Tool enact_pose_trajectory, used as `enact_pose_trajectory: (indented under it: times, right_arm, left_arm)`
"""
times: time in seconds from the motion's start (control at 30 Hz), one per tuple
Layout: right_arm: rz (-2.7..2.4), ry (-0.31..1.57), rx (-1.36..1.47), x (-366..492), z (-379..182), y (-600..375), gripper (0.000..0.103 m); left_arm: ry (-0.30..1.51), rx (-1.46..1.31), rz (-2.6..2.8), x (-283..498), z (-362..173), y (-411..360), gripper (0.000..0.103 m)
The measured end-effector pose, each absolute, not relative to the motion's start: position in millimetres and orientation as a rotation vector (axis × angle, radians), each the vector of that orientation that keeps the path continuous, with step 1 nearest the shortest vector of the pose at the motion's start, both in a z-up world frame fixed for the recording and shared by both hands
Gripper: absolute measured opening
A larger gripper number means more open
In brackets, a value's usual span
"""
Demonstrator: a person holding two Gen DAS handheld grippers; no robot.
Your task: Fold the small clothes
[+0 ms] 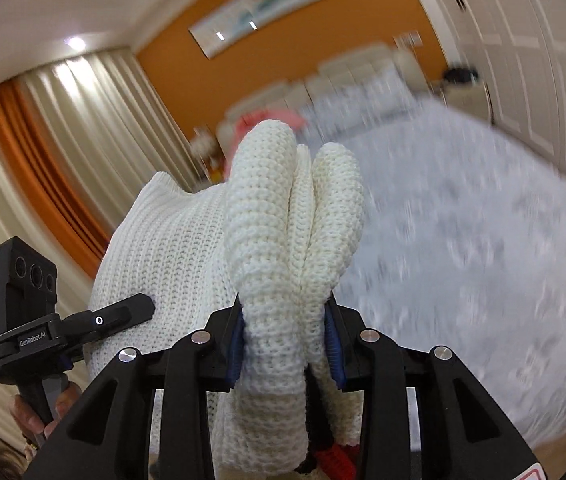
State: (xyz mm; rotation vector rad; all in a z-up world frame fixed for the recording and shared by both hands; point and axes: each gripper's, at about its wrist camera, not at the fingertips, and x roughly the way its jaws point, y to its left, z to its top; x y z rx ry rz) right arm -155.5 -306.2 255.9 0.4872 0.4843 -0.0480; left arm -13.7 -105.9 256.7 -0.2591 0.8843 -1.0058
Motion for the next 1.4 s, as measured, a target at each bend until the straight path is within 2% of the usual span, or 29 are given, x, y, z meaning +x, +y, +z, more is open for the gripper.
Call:
enact_pose_trajectory:
  times: [0.13, 0.27, 0.47, 0.57, 0.67, 0.9, 0.97, 1.07, 1.13, 1.2, 1.23, 1.27, 1.33, 1.4]
  right_arm:
    - [-0.008, 0.380, 0.447, -160.1, 303.5, -298.0, 0.033]
    - [0.052, 0.333, 0.410, -144.8, 335.7, -281.8, 0.033]
    - [0.129, 0.398, 0.414, -72.9, 328.0, -247.4, 0.034]
    - [0.152, 0.482, 0.440, -27.6, 293.3, -229.0, 0.034]
    - [0.166, 0.584, 0.459, 15.0, 236.9, -201.0, 0.034]
    - [0.133, 0.843, 0.501, 86.9, 60.7, -154.7, 0.035]
    - [0.099, 0.949, 0.486, 103.9, 0.5, -148.9, 0.040]
    - [-0.006, 1.080, 0.513, 103.4, -51.0, -158.2, 0.040]
    - [0.005, 1.013, 0.580, 86.5, -34.8, -167.6, 0.040]
    - [-0.039, 0.925, 0.466, 64.5, 3.4, -162.5, 0.040]
    - [-0.015, 0.899, 0.443, 58.1, 14.1, -157.1, 0.036]
    - [0.020, 0.894, 0.434, 55.1, 20.5, -151.2, 0.026]
    - [0.071, 0.944, 0.384, 61.0, 13.2, -133.6, 0.023]
    - [0.046, 1.053, 0.292, 75.5, -22.4, -121.0, 0.021]
  left_arm:
    - [0.764, -0.262, -1.055, -14.9, 313.8, -92.6, 0.046]
    - [0.697, -0.266, -1.049, -3.8, 346.5, -67.6, 0.048]
    - [0.699, -0.259, -0.968, 32.9, 350.6, -19.9, 0.051]
    - [0.769, -0.262, -0.894, 68.4, 317.6, 2.3, 0.051]
    - [0.857, -0.253, -0.822, 105.9, 260.4, 26.2, 0.051]
    - [1.035, -0.258, -0.670, 171.7, 81.5, 71.8, 0.051]
    - [1.042, -0.244, -0.603, 177.3, 28.1, 79.1, 0.058]
    - [1.105, -0.181, -0.383, 180.5, -40.1, 97.2, 0.058]
    - [1.064, -0.252, -0.373, 169.6, -39.4, 119.0, 0.061]
    - [1.036, -0.261, -0.342, 152.8, -14.7, 133.9, 0.067]
    - [1.023, -0.265, -0.343, 146.2, -4.0, 136.5, 0.068]
    - [1.000, -0.266, -0.367, 135.9, 9.3, 135.6, 0.070]
    - [0.979, -0.227, -0.381, 125.9, 18.4, 124.9, 0.081]
    - [1.008, -0.186, -0.396, 116.9, 15.9, 104.4, 0.084]
